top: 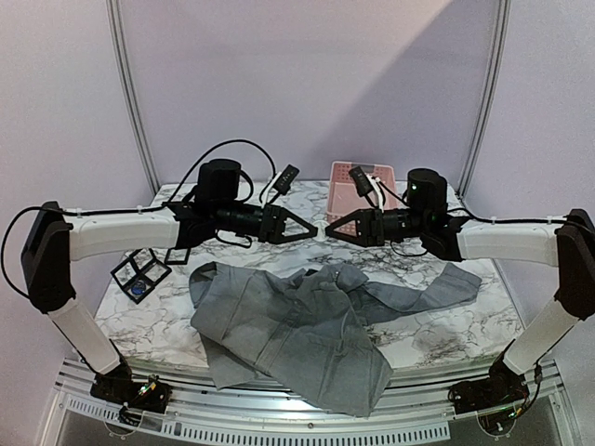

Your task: Remove the brooch from the garment

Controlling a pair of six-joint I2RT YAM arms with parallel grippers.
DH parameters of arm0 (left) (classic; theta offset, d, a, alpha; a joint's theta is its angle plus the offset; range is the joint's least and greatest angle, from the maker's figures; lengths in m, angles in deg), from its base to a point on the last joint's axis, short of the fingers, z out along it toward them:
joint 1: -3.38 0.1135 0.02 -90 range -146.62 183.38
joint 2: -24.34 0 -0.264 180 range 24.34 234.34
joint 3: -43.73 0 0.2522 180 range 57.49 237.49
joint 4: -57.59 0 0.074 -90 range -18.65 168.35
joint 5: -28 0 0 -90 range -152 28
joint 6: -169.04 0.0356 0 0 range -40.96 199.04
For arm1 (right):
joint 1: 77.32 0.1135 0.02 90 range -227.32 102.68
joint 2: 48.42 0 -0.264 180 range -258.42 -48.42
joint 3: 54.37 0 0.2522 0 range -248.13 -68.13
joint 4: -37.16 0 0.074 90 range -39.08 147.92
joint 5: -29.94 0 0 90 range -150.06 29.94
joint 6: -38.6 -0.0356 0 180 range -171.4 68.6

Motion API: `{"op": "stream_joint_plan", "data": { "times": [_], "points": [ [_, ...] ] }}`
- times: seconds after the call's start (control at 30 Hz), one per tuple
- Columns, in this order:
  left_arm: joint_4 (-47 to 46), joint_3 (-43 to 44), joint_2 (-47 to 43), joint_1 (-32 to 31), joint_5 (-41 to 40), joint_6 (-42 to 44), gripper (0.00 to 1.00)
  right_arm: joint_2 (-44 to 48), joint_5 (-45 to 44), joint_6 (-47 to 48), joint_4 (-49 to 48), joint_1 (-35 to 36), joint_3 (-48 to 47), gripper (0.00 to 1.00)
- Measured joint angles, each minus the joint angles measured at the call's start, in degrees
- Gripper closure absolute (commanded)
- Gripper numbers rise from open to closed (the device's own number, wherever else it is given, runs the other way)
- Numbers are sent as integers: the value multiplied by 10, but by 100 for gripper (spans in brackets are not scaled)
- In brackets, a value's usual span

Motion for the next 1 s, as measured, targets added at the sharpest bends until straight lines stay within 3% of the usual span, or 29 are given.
{"op": "stream_joint_plan", "data": {
  "times": [0.33,1.0],
  "points": [
    [-93,-20,0,24,10,-69,100,24,-44,12,7,21,10,53],
    [-124,-24,3,25,21,-93,100,24,-120,38,20,39,-4,57]
  ]
}}
